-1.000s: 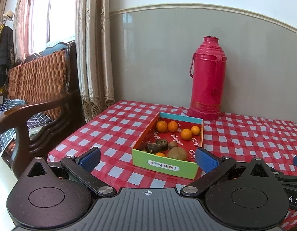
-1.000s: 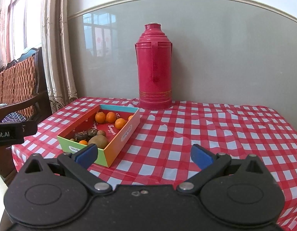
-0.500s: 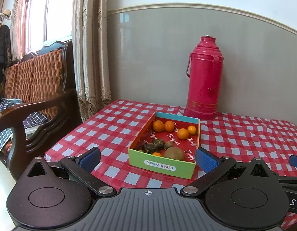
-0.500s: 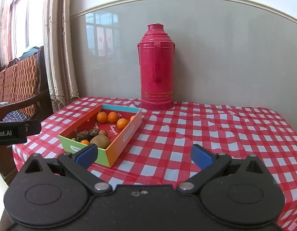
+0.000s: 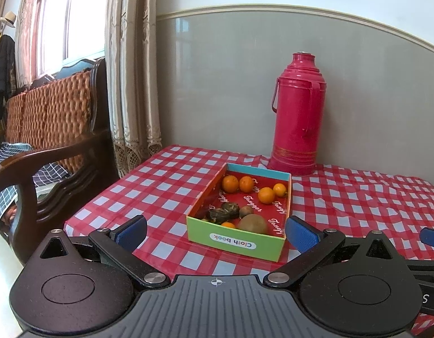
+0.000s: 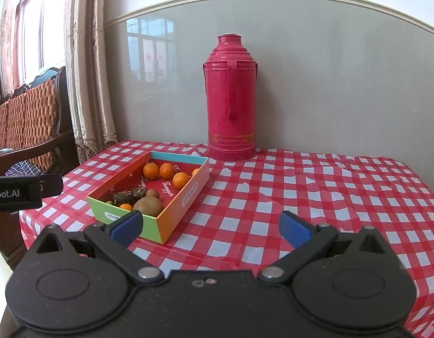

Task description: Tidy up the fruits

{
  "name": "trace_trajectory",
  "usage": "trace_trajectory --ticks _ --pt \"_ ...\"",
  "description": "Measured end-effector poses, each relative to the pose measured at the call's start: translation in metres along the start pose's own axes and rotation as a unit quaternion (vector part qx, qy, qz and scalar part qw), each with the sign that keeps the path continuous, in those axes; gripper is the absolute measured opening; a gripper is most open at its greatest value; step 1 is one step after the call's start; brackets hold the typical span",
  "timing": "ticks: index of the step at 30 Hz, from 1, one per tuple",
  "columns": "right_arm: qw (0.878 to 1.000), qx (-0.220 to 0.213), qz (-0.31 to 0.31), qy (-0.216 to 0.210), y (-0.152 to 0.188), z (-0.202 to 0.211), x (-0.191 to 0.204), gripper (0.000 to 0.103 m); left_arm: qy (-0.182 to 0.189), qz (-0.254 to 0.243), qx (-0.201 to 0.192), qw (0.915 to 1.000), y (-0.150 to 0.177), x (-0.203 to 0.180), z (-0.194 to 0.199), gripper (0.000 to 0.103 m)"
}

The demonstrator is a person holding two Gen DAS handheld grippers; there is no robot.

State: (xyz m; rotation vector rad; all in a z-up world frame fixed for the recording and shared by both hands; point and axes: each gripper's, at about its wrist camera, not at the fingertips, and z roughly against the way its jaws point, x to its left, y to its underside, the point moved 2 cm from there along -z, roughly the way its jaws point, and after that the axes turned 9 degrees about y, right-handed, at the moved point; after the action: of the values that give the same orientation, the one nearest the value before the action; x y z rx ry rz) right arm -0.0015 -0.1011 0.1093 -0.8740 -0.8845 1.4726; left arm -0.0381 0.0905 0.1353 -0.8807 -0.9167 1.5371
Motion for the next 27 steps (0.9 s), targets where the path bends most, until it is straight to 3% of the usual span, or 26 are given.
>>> trace_trajectory --ticks 23,27 --pt "1.0 -0.006 0.007 -0.005 -0.0041 -0.0016 0.0041 0.097 0.005 -0.005 -0.003 1.0 -0.0047 -0.003 -0.0033 0.103" --pt "1.0 -0.011 0.01 -0.008 -0.0062 -0.0027 0.0064 0.097 0.024 -0.013 -0.009 0.9996 -0.0068 -0.0048 -0.0054 0.103"
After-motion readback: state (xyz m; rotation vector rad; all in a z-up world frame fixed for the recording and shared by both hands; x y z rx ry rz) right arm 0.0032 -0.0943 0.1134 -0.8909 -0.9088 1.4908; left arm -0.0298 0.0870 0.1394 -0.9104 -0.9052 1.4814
